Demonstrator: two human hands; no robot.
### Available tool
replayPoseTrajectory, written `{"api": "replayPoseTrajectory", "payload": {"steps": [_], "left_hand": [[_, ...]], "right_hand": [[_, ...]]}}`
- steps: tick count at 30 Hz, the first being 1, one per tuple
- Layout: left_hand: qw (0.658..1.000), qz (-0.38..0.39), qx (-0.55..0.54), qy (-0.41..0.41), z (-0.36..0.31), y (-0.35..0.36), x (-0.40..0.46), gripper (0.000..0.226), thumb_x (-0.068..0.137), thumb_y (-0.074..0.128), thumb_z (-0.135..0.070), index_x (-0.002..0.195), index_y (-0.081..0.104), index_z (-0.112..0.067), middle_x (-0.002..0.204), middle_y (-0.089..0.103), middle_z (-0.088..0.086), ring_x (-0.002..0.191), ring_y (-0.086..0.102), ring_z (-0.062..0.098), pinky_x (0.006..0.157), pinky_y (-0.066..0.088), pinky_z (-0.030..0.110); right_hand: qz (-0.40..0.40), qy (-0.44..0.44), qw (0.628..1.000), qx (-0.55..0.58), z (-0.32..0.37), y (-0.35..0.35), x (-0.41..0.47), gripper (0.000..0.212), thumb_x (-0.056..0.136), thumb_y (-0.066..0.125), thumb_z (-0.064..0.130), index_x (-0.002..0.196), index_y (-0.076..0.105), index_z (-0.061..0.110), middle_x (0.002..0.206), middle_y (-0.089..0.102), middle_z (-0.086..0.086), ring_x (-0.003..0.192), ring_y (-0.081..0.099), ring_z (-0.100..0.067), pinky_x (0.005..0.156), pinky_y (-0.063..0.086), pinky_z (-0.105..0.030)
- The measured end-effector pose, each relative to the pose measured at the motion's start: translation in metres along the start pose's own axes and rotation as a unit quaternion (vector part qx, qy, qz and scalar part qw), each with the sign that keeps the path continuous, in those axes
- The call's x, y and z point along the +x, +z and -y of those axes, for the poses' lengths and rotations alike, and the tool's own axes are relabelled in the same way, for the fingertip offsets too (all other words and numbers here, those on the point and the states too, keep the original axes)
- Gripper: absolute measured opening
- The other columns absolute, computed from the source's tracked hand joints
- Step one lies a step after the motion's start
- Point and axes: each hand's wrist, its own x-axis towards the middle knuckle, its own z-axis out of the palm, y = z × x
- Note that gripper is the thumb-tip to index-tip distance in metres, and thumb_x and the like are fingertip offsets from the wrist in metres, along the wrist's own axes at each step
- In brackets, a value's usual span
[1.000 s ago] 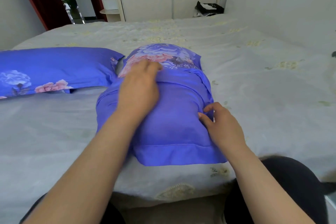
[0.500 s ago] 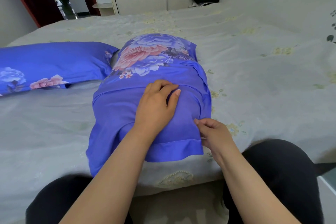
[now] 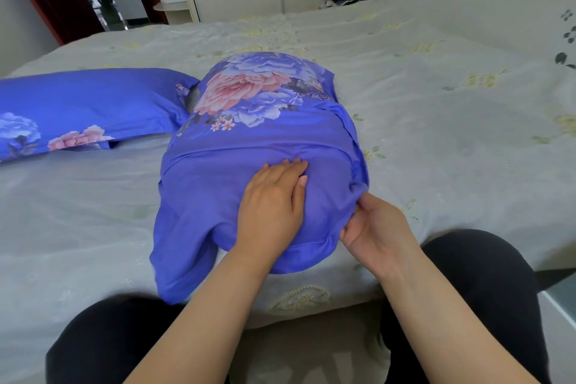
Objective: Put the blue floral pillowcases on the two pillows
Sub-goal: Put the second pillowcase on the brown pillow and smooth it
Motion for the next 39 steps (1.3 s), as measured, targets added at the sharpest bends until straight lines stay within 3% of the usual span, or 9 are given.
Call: {"api": "replayPoseTrajectory", "payload": {"steps": [3,5,8,13,18,22,26,32,39], "left_hand": [[1.0,0.023,-0.01,-0.001,0.003,0.001,0.001,0.047,0.094,0.028,-0.034,0.125,0.06,-0.018,0.129,0.06,0.0,0.124,0.052,0.015,0.11,0.028,0.032],[0.999,0.028,-0.032,-0.006,0.004,0.0,0.002,0.047,0.094,0.028,-0.032,0.127,0.058,-0.018,0.132,0.058,0.0,0.126,0.05,0.015,0.112,0.023,0.029],[0.995,0.038,-0.084,-0.036,0.002,-0.005,0.001,0.035,0.097,0.035,-0.02,0.124,0.056,-0.016,0.133,0.057,-0.004,0.121,0.05,0.016,0.112,0.024,0.025],[0.994,0.035,-0.105,-0.021,0.003,-0.012,0.001,0.027,0.092,0.041,-0.016,0.113,0.059,-0.014,0.12,0.064,-0.002,0.108,0.056,0.022,0.096,0.042,0.035],[0.997,0.038,-0.024,-0.059,0.017,-0.022,0.007,0.009,0.086,0.048,-0.008,0.079,0.05,-0.013,0.078,0.06,0.008,0.078,0.052,0.032,0.061,0.037,0.038],[0.974,-0.022,-0.135,-0.18,0.031,-0.025,0.025,0.008,0.092,0.051,-0.013,0.085,0.055,-0.014,0.081,0.062,0.002,0.076,0.053,0.022,0.065,0.034,0.029],[0.944,-0.086,-0.201,-0.246,0.035,-0.02,0.033,0.013,0.095,0.05,-0.016,0.082,0.05,-0.015,0.071,0.05,-0.014,0.074,0.047,0.016,0.062,0.026,0.02],[0.945,-0.136,-0.214,-0.207,0.022,-0.026,0.025,0.012,0.094,0.05,-0.017,0.083,0.051,-0.021,0.076,0.055,-0.011,0.075,0.051,0.016,0.066,0.035,0.025],[0.986,-0.048,-0.102,-0.119,0.026,-0.01,0.031,0.01,0.092,0.05,-0.017,0.086,0.058,-0.019,0.086,0.063,-0.002,0.089,0.055,0.023,0.075,0.041,0.037]], "right_hand": [[-0.017,-0.051,0.966,-0.252,-0.007,0.001,-0.003,0.047,0.094,0.045,0.049,0.113,0.065,0.012,0.108,0.071,-0.005,0.102,0.067,-0.02,0.091,0.052,-0.041],[-0.029,-0.099,0.915,-0.389,-0.012,-0.003,-0.006,0.039,0.089,0.059,0.038,0.101,0.067,0.002,0.098,0.071,-0.016,0.094,0.068,-0.028,0.089,0.052,-0.051],[-0.045,-0.183,0.914,-0.36,-0.013,-0.013,-0.011,0.028,0.09,0.06,0.026,0.095,0.065,-0.002,0.095,0.07,-0.013,0.09,0.064,-0.021,0.093,0.05,-0.045],[0.082,-0.229,0.932,-0.269,-0.004,0.005,-0.014,0.029,0.084,0.056,0.029,0.087,0.061,0.001,0.086,0.065,-0.006,0.085,0.061,-0.014,0.083,0.05,-0.026],[0.121,-0.267,0.728,-0.62,-0.004,0.028,0.008,0.025,0.09,0.05,0.006,0.068,0.04,0.011,0.069,0.038,0.003,0.067,0.037,-0.008,0.06,0.032,-0.017],[0.165,-0.23,0.643,-0.712,-0.001,0.032,0.022,0.035,0.085,0.038,-0.001,0.076,0.039,0.033,0.083,0.039,0.01,0.086,0.038,-0.003,0.074,0.032,-0.013],[0.136,-0.188,0.502,-0.833,-0.005,0.032,0.028,0.044,0.087,0.039,0.003,0.127,0.041,0.021,0.109,0.039,-0.001,0.113,0.037,-0.02,0.087,0.043,-0.032],[0.119,-0.142,0.269,-0.945,0.01,0.047,0.035,0.039,0.086,0.05,0.018,0.124,0.04,0.014,0.115,0.052,-0.007,0.108,0.049,-0.027,0.079,0.039,-0.033],[0.17,0.011,0.217,-0.961,0.021,0.048,0.052,0.021,0.073,0.063,0.039,0.083,0.056,0.023,0.076,0.057,0.008,0.073,0.057,-0.018,0.06,0.042,-0.026]]}}
